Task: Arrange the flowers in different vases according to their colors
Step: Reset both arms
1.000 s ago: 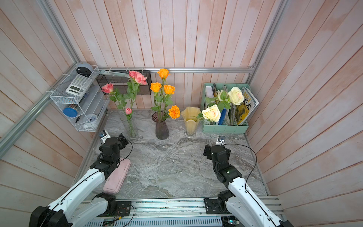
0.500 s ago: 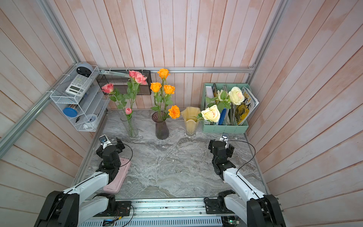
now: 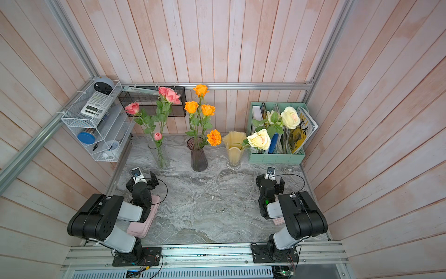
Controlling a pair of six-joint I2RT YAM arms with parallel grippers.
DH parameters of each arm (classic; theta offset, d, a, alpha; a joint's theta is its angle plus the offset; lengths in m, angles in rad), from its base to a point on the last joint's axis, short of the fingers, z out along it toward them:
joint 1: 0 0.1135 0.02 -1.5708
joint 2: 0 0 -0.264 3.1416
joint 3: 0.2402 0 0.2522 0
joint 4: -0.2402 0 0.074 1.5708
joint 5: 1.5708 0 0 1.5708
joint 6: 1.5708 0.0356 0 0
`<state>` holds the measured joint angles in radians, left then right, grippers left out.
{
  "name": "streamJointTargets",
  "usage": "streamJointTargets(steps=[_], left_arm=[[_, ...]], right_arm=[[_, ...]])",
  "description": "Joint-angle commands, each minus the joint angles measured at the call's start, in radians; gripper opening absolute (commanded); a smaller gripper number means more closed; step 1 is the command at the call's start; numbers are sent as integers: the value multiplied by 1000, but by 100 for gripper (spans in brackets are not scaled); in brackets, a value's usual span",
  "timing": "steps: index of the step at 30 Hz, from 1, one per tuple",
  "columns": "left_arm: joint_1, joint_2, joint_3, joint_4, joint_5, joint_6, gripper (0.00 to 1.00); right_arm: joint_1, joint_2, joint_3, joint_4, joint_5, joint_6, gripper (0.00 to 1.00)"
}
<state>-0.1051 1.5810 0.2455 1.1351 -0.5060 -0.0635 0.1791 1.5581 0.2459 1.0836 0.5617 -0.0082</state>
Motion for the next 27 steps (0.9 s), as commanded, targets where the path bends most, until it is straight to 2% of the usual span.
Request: streamJointTargets(steps=[1,2,4,10,27], left_arm=[[4,-7,49,-23,34,16,100],[4,6,54,-12,28,23,100],[6,-12,75,-85,27,11,100],[31,-12,107,-146,41,-15,100],[31,-10,103,-141,43,-15,100]], right_arm=[[-13,47,21,128,-42,-9,98],[-14,57,21,148,-41,-11,98],[-18,33,39,74,-40,6,98],[-63,19,111,-91,-89,49,98],[-67,15,111,-97,-93,53,98]])
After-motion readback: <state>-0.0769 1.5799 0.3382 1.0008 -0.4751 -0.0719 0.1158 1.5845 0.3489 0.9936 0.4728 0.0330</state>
